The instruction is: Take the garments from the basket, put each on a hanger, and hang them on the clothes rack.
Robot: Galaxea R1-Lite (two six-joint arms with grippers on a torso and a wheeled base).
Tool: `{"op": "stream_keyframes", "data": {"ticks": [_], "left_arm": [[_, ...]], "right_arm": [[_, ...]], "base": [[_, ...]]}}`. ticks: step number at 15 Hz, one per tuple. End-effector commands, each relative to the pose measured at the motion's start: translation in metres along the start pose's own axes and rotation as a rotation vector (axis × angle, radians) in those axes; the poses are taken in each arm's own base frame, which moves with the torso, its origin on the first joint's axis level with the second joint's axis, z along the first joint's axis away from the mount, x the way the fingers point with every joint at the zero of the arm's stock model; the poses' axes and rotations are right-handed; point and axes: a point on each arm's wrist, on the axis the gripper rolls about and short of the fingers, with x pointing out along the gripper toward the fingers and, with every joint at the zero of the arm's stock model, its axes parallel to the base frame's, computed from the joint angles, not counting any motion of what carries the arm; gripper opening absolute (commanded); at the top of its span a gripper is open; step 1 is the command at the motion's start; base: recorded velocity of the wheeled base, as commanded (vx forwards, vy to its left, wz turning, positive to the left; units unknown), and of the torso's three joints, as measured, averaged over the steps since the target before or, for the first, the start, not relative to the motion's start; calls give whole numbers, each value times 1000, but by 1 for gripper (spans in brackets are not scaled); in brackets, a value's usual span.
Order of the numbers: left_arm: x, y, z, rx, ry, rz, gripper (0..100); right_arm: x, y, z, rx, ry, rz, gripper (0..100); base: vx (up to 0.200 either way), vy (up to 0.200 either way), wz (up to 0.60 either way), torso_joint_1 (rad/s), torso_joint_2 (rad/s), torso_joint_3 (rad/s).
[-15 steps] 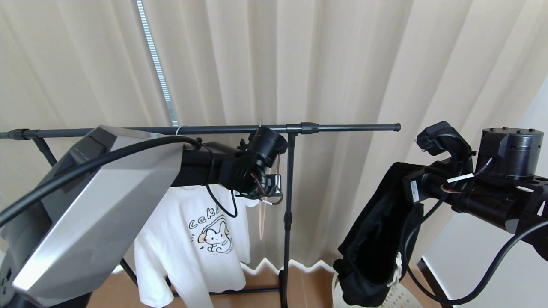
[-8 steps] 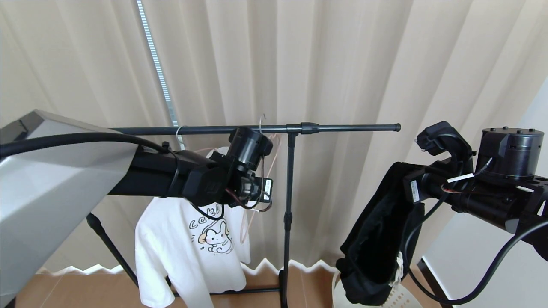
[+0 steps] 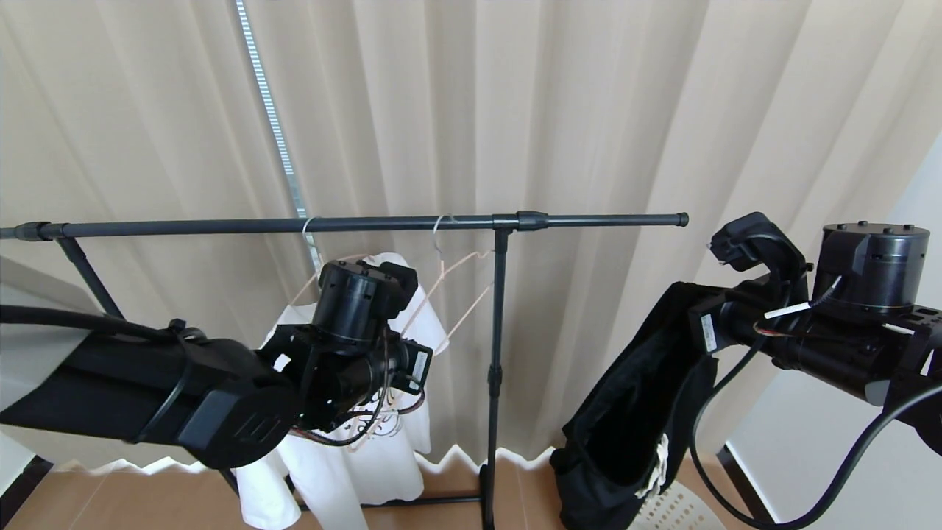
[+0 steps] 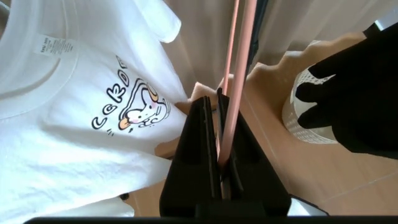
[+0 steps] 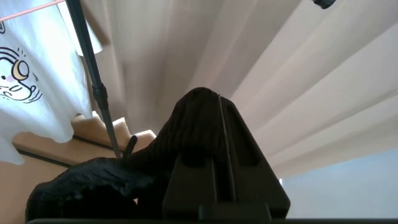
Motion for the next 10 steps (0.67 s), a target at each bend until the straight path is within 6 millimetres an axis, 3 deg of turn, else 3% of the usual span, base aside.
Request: {"op": "stream_keyframes", "data": {"ticks": [1,8,10], "left_arm": [[-19,10,-7,-11,-22,11,0],[-42,31,-32,-33,-47,50,0],[-64,37,-53,-30,-95,49,0]], "right_arm": [[0,0,0,0,0,-3,0],[-2,8,2,-8,-5,8,0],[-11,16,5,-18,-19,7,0]], "base": [[0,0,0,0,0,0],[0,0,0,0,0,0],[0,0,0,0,0,0]]}}
